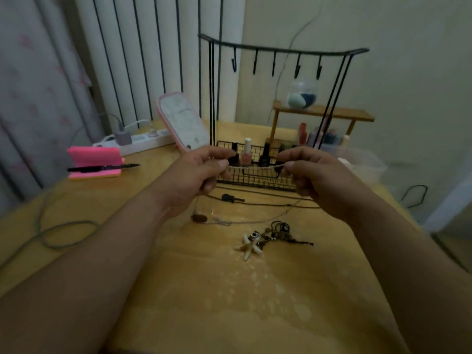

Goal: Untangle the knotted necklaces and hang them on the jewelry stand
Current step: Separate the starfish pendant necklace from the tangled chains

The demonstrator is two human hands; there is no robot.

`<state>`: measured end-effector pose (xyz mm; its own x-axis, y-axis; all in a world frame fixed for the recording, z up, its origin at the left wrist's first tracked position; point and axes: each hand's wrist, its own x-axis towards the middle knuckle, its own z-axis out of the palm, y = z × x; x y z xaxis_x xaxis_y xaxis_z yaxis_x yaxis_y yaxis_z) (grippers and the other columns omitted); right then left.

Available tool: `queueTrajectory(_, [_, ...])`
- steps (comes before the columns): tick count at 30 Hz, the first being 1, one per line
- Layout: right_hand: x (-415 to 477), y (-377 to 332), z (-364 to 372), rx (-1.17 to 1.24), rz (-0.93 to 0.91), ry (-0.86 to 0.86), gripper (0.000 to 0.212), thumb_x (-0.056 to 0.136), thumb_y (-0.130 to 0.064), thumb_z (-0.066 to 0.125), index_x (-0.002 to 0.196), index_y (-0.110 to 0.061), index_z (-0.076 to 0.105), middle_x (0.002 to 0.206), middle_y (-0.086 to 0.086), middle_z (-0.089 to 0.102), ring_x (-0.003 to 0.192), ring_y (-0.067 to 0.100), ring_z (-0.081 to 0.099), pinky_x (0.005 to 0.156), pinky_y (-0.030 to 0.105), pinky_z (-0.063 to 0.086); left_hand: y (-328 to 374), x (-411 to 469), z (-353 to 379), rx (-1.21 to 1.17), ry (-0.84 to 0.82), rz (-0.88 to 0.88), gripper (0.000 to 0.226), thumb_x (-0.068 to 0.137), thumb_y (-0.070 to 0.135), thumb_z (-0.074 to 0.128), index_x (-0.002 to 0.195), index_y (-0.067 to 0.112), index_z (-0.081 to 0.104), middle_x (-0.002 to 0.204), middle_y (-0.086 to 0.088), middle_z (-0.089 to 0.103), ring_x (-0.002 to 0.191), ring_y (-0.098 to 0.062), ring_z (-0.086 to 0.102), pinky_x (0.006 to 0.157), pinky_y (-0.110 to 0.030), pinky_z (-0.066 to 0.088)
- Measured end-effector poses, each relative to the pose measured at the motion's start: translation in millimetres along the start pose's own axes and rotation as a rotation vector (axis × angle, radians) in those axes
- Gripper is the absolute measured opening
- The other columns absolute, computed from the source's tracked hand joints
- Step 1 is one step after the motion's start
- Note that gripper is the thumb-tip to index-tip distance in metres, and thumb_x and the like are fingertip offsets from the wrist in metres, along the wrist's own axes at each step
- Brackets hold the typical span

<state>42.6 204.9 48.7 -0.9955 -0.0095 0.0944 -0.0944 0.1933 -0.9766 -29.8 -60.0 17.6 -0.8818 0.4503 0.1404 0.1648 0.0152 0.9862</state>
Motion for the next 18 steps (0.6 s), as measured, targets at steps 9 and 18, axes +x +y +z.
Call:
queueTrajectory(9, [-6,-74,-1,-0.048,-0.035,-0.08,0.024,0.103,-0.008,0.057,0.124,-0.012,0.068,0.104,0.007,0.075,0.074,0.014,0.055,0.066,0.025,0.047,61,5,17,0.404,-0.248,-0.054,0.016,0.102,0.027,0.066,0.11,0.018,0.076,0.082,-0.002,0.066,0.073,-0.016,0.053,0.065,-0.027,0.049])
queueTrajectory(18, [-22,-84,-32,-0.158,0.003,0.008,0.023,0.101,-0.012,0.062,0.122,-0.009,0.07,0.1,0.008,0.068,0.063,0.006,0.056,0.056,0.019,0.047,97,11,-23,0.011,-0.006,0.017,0.03,0.108,0.033,0.047,0.084,0.018,0.056,0.059,0.003,0.033,0.051,-0.014,0.024,0.038,-0.024,0.021])
